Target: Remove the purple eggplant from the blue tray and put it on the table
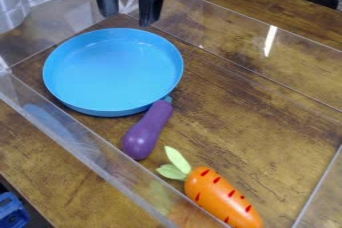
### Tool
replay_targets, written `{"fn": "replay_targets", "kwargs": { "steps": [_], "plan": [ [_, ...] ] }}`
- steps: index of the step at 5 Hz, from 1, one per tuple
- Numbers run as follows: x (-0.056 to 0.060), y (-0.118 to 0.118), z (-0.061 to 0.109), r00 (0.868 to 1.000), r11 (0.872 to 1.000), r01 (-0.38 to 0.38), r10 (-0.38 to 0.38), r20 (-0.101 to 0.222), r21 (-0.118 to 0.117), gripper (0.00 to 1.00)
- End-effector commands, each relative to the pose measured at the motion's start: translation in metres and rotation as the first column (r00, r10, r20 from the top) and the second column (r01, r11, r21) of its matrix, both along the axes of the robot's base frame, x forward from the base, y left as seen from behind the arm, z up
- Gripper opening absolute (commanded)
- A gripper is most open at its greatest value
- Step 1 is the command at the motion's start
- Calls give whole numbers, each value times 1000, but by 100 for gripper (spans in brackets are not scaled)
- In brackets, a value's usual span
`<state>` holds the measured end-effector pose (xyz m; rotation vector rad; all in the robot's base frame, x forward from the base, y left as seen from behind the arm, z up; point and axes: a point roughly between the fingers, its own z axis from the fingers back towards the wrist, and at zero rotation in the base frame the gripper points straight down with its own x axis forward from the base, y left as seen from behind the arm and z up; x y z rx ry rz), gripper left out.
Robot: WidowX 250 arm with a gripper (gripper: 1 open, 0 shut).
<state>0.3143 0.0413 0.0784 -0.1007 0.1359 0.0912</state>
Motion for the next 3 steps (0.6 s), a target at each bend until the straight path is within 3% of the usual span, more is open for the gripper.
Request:
{"fn": "replay_targets", "kwargs": {
  "steps": [1, 2, 3],
  "plan": [
    [-18, -10, 3, 995, 999, -37, 38, 96, -9, 100],
    [-31, -16, -19, 990, 999, -33, 39, 136, -41, 100],
    [-36, -21, -45, 985, 998, -14, 25, 173, -63, 100]
  ]
}}
